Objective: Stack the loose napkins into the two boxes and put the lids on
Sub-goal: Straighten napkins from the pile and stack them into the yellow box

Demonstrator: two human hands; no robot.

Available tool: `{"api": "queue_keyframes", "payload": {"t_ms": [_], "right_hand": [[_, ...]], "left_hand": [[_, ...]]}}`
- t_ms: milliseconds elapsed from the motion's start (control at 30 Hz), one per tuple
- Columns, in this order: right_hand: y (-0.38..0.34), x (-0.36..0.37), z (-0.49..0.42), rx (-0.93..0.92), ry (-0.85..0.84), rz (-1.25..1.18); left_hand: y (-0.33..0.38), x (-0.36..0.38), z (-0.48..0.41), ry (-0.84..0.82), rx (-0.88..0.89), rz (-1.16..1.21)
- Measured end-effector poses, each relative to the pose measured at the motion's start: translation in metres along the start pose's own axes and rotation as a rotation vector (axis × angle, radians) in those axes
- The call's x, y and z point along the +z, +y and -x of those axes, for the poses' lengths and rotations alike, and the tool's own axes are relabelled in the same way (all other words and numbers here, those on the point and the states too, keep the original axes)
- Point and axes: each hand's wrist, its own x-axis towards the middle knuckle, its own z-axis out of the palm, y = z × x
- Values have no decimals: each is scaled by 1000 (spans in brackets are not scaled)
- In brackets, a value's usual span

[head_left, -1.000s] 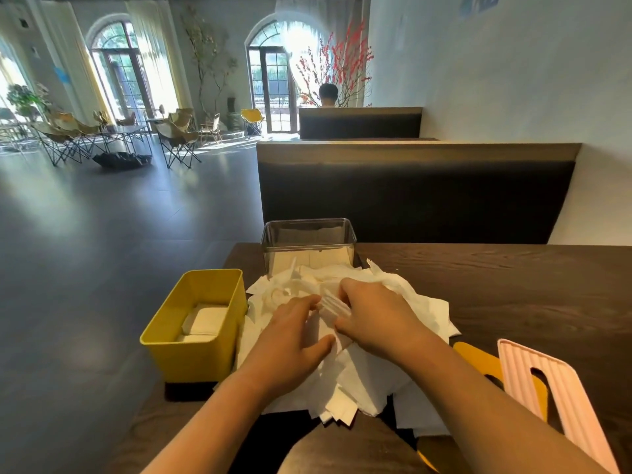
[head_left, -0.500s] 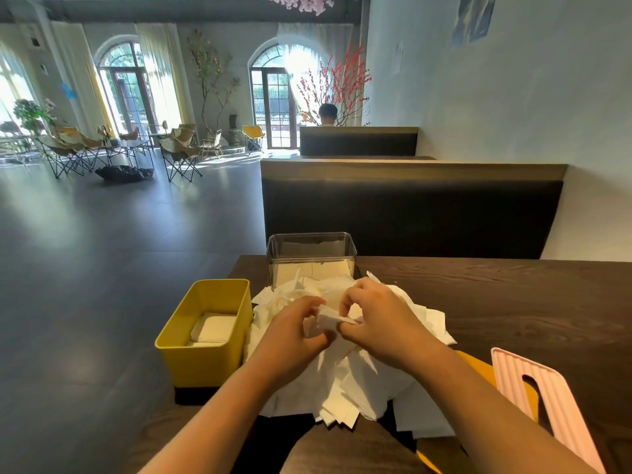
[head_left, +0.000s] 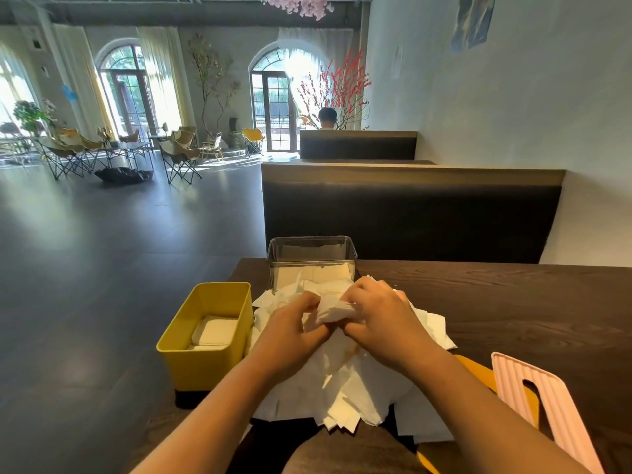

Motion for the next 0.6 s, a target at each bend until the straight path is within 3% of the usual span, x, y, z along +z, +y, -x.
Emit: {"api": "queue_keyframes", "payload": {"t_ms": [200,600], "right_hand": [[7,-5,-2,10,118,-117],[-5,-25,5,3,35,-565]], "left_hand": [[2,-2,1,5,-16,71],[26,-24,11,100,63,82]]}}
